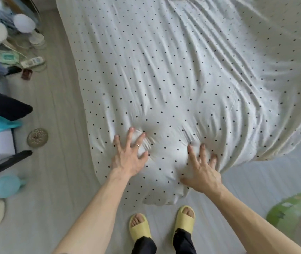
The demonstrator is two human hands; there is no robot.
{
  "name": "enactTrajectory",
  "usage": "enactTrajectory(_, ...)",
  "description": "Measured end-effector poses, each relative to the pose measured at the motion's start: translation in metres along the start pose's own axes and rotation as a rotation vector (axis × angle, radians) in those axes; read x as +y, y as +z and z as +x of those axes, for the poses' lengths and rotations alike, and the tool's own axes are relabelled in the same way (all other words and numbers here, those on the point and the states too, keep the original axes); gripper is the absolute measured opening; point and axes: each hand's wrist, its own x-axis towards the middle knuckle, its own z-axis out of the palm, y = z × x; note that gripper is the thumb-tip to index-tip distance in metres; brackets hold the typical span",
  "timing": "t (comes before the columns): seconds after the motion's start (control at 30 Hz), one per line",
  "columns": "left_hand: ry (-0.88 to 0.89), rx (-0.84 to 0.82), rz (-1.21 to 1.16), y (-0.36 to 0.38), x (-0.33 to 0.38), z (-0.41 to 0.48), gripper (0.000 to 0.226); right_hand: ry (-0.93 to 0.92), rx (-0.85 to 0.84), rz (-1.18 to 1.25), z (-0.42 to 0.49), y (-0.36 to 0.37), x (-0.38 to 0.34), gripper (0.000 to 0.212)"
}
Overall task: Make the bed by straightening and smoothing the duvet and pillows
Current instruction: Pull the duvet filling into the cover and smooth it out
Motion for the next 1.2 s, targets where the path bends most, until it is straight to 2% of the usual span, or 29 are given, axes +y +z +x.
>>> enactTrajectory(0.03,-0.047,-0.020,0.028,-0.008,0.013,0.000,0.068,-0.029,0.014,-0.043,0.000,-0.011,-0.003,0.117)
enactTrajectory(0.13,-0.107,-0.022,0.208,-0.039,0.061,0.013,0.060,-0.090,0.142,-0.032,0.005,-0.061,-0.011,0.071)
enactTrajectory(0.17,-0.086,0.000,0.267,-0.050,0.079,0.018,0.058,-0.127,0.219,-0.003,0.008,-0.076,-0.006,0.065)
enactTrajectory(0.23,0.025,0.076,0.314,-0.064,0.113,0.030,0.054,-0.212,0.436,0.048,0.014,-0.099,0.015,0.067)
enactTrajectory(0.3,0.175,0.114,0.295,-0.069,0.147,0.043,0.054,-0.259,0.563,0.045,0.028,-0.117,0.045,0.072)
enactTrajectory(0.37,0.279,0.100,0.260,-0.068,0.193,0.059,0.057,-0.186,0.512,0.024,0.048,-0.132,0.092,0.075)
enactTrajectory(0.43,0.336,0.077,0.220,-0.059,0.250,0.076,0.056,-0.037,0.419,0.027,0.068,-0.147,0.152,0.074)
enactTrajectory(0.57,0.346,0.031,0.146,-0.043,0.348,0.106,0.056,0.172,0.483,0.127,0.103,-0.183,0.251,0.079)
enactTrajectory(0.67,0.362,0.022,0.120,-0.041,0.418,0.124,0.057,0.270,0.582,0.435,0.128,-0.221,0.312,0.080)
enactTrajectory(0.73,0.393,0.002,0.071,-0.046,0.464,0.134,0.057,0.323,0.577,0.707,0.144,-0.248,0.347,0.076)
enactTrajectory(0.83,0.446,0.069,0.035,-0.061,0.541,0.153,0.059,0.412,0.460,1.165,0.177,-0.277,0.400,0.073)
enactTrajectory(0.93,0.467,0.205,0.032,-0.068,0.619,0.173,0.069,0.490,0.282,1.468,0.216,-0.284,0.440,0.076)
enactTrajectory(1.03,0.281,0.220,0.054,-0.062,0.684,0.196,0.100,0.523,0.169,1.664,0.242,-0.279,0.464,0.087)
enactTrajectory(1.07,0.207,0.198,0.065,-0.060,0.699,0.204,0.104,0.523,0.144,1.720,0.246,-0.276,0.469,0.090)
enactTrajectory(1.13,0.086,0.162,0.075,-0.062,0.716,0.216,0.088,0.545,0.106,1.811,0.252,-0.269,0.483,0.085)
enactTrajectory(1.2,0.002,0.173,-0.022,-0.079,0.709,0.228,0.050,0.571,0.107,1.845,0.252,-0.262,0.490,0.086)
